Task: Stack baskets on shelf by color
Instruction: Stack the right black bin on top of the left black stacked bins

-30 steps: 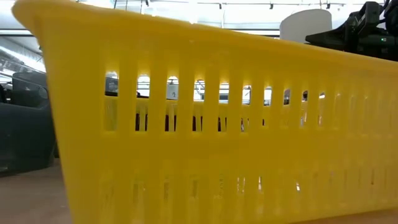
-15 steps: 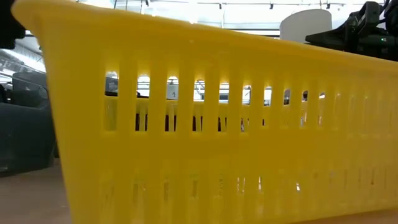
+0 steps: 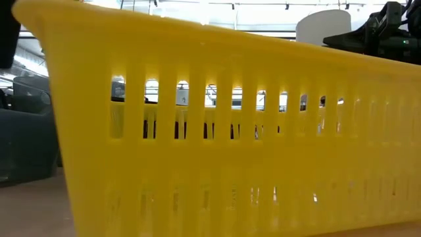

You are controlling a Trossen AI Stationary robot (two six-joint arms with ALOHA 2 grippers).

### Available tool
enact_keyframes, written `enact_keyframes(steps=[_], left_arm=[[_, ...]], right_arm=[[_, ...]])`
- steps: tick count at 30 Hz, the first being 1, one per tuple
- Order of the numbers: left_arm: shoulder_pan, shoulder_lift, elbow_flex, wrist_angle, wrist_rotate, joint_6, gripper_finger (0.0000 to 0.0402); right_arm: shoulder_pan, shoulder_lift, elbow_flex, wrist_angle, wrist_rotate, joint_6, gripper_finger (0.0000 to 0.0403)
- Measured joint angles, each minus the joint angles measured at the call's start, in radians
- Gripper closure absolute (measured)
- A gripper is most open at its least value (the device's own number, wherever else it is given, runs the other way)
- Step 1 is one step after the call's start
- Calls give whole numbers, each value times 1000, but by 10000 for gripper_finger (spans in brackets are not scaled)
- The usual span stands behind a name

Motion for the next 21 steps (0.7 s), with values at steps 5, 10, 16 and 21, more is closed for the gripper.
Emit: enact_keyframes(steps=[5,10,16,21], left_arm=[[19,49,0,22,81,45,278],[26,56,-1,44,139,46,309],[15,52,0,121,178,17,387],[3,51,0,164,259,9,387]], right_arm=[[0,0,0,0,0,0,288],[0,0,0,0,0,0,288],[0,0,0,0,0,0,288],[0,0,0,0,0,0,288]])
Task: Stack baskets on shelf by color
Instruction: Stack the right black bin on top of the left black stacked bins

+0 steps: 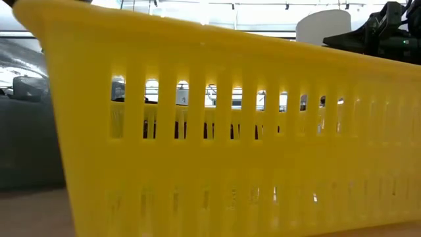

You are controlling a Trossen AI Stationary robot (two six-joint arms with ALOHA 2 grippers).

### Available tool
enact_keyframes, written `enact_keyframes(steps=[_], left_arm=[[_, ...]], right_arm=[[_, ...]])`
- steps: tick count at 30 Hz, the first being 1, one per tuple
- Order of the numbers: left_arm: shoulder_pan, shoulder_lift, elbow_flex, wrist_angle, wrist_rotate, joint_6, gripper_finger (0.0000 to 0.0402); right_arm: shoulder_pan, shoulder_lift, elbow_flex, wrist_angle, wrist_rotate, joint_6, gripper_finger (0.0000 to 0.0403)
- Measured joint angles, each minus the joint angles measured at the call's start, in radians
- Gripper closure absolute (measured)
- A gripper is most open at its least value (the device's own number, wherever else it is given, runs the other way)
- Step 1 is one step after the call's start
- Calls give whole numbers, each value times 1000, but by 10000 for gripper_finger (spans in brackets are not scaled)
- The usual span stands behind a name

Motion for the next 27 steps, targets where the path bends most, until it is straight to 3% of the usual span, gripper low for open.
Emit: enact_keyframes(steps=[6,13,22,27], left_arm=[[-34,-2,20,40,96,38,395],[-61,-4,255,-111,118,393,395],[-54,-6,629,-444,-123,716,395],[-16,-7,737,-701,-237,880,395]], right_arm=[[0,0,0,0,0,0,288],[0,0,0,0,0,0,288],[0,0,0,0,0,0,288],[0,0,0,0,0,0,288]])
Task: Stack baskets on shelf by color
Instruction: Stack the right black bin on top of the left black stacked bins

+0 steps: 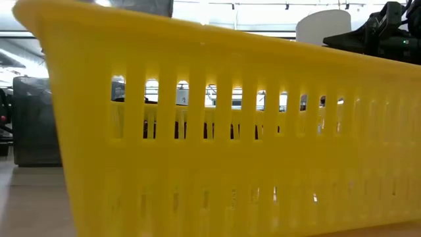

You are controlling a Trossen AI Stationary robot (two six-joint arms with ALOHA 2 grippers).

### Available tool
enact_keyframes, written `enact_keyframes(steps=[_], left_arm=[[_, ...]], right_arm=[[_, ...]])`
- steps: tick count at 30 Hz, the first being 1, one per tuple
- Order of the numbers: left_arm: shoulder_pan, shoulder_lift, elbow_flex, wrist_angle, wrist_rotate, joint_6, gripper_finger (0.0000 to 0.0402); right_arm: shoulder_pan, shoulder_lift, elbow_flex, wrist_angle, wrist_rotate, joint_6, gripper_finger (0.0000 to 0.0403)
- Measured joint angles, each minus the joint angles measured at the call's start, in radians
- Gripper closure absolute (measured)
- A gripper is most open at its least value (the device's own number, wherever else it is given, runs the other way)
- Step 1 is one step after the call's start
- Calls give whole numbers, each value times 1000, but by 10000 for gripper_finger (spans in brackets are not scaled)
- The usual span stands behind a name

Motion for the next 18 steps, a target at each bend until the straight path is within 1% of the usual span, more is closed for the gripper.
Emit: enact_keyframes(steps=[1,4,5,7,10,13,16,18], left_arm=[[14,0,0,-22,-8,27,395],[50,-5,-41,-2,-28,191,397],[60,-6,-65,-2,-46,218,397],[92,-20,-154,-5,-29,260,397],[119,-43,-324,-8,-6,260,397],[133,-114,-461,-9,-8,254,397],[139,-175,-565,-13,-4,236,397],[137,-207,-607,-8,0,226,397]], right_arm=[[0,0,0,0,0,0,288],[0,0,0,0,0,0,288],[0,0,0,0,0,0,288],[0,0,0,0,0,0,288],[0,0,0,0,0,0,288],[0,0,0,2,0,0,288],[0,0,0,1,0,0,288],[0,0,0,0,0,0,288]])
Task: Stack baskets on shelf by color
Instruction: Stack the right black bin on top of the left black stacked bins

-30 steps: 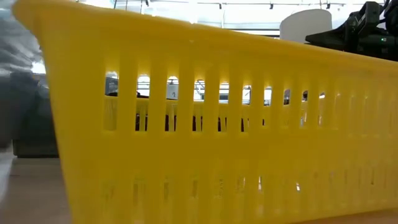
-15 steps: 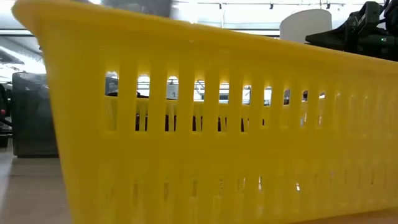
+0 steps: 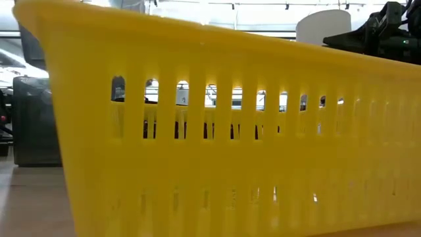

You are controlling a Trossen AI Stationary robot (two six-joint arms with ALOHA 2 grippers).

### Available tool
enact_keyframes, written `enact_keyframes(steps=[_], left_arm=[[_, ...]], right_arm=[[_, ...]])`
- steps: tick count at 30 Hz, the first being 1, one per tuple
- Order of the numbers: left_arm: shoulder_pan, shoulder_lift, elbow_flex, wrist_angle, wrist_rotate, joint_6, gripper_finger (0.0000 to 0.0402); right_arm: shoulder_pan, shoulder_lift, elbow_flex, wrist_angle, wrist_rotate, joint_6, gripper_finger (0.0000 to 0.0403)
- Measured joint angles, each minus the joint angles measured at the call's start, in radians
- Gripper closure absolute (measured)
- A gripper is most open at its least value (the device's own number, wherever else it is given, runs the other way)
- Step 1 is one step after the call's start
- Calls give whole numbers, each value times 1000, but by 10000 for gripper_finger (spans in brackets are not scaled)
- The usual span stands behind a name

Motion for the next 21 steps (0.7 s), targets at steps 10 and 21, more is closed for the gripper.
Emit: enact_keyframes(steps=[10,21], left_arm=[[3,-103,-175,11,-29,-12,397],[30,-102,-263,142,12,2,384]], right_arm=[[0,0,0,0,0,0,288],[0,0,0,0,0,0,288]])
